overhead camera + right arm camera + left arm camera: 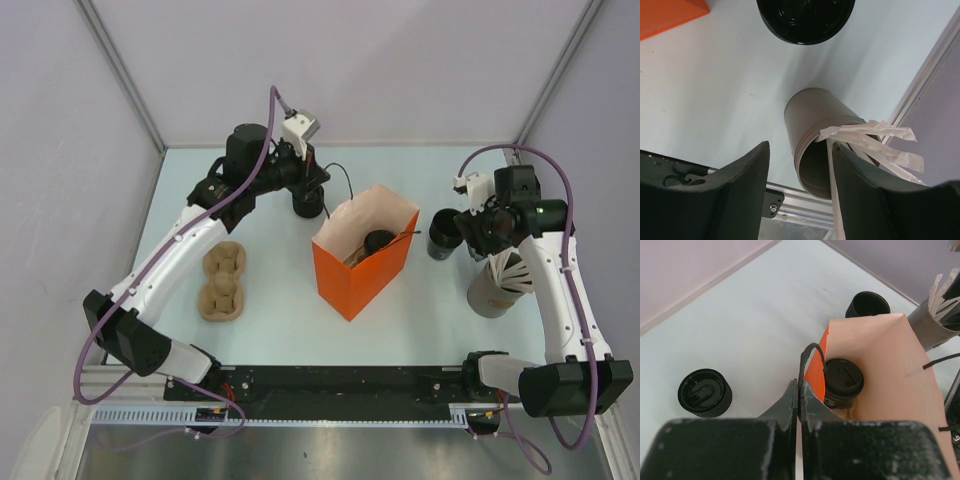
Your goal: Pack the takeout coffee
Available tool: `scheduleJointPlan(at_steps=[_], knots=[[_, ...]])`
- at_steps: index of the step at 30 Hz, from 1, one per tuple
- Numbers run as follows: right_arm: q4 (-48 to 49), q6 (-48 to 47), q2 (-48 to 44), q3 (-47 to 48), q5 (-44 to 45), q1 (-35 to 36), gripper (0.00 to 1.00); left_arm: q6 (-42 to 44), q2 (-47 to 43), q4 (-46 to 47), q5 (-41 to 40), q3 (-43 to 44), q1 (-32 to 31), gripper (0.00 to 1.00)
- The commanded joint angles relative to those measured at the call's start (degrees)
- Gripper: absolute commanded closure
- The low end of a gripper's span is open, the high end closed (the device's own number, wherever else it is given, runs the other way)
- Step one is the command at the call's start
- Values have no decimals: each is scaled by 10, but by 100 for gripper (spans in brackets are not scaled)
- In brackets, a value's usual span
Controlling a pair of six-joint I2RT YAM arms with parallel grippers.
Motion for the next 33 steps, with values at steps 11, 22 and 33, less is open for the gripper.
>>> scheduleJointPlan(at_steps=[11,22,33], knots=[[52,1,16,-27,71,-1,46,26,-6,2,5,27,-11,70],[66,3,30,-44,76,0,66,45,-60,-13,7,30,-11,36],[64,4,-9,-41,110,38,100,60,-90,-46,-21,50,-10,34]])
